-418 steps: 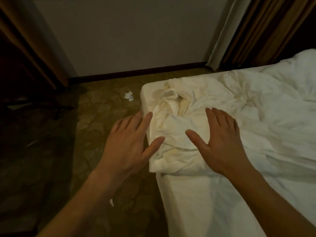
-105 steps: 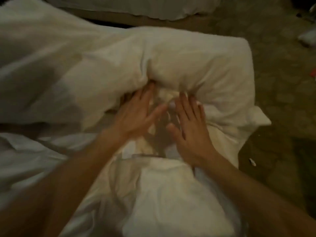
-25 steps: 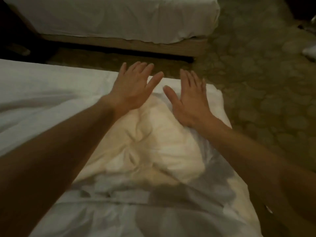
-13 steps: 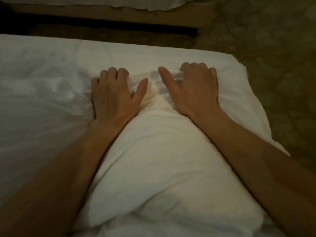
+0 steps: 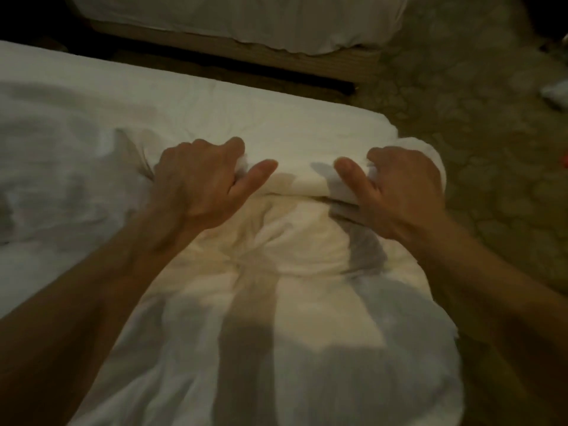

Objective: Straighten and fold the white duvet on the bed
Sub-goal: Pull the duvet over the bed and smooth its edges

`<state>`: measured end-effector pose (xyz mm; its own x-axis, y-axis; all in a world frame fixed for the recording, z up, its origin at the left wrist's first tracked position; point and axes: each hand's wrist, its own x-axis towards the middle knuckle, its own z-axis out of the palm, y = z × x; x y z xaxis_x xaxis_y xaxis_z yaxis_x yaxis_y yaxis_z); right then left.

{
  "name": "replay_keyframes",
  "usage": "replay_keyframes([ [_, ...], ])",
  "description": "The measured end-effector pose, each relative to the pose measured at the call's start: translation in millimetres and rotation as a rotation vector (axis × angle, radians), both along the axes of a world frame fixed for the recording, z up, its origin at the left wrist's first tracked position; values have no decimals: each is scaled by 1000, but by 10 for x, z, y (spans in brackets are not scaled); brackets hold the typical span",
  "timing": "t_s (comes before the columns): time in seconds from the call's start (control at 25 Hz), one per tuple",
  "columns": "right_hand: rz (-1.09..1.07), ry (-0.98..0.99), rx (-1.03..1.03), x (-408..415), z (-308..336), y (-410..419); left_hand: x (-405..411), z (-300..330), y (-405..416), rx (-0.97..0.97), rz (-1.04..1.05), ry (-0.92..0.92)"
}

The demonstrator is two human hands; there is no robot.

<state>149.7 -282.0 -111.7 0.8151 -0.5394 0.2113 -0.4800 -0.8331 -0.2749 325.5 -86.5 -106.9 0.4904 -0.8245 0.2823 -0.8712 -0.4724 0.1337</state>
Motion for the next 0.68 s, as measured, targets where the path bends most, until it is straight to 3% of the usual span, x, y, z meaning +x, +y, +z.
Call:
replay_keyframes([
  [0.32, -95, 49, -47, -1986, 916, 2129, -1491, 778, 1943, 45, -208, -69],
  [0.56, -94, -64, -172, -2476, 1463, 2824, -1923, 1427, 2471, 57, -204, -164],
  [0.68, -95, -135, -203, -2604, 1924, 3058, -2065, 1840, 2737, -62, -232, -178],
])
